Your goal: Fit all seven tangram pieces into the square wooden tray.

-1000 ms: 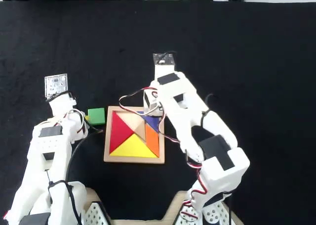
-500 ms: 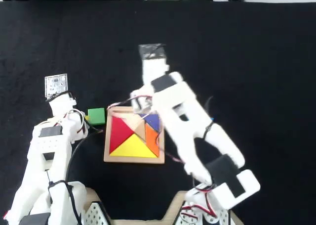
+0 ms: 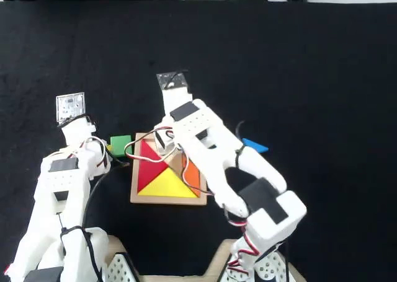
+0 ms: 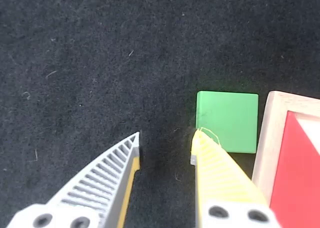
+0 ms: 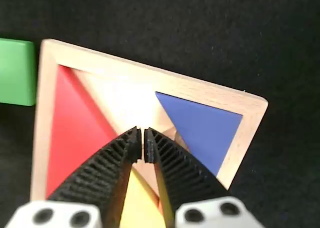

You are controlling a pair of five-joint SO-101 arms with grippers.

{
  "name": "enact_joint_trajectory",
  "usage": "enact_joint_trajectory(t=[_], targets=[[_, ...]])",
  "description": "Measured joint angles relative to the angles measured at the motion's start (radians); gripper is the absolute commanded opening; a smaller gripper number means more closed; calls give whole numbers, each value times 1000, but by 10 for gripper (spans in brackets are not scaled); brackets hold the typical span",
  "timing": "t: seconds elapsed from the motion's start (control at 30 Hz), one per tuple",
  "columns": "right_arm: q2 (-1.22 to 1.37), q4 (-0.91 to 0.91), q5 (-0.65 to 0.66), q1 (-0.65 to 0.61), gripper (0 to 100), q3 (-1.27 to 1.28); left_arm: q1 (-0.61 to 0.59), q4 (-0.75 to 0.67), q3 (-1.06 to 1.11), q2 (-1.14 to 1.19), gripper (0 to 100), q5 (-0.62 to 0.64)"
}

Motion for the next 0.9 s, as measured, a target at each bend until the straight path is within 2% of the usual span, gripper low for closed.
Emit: enact_joint_trajectory(t=[0.73,0.9], targets=[[66,66,40,0,18,-25,0,0,0,0,170,0],[-15,78,40,0,18,-44,0,0,0,0,170,0]])
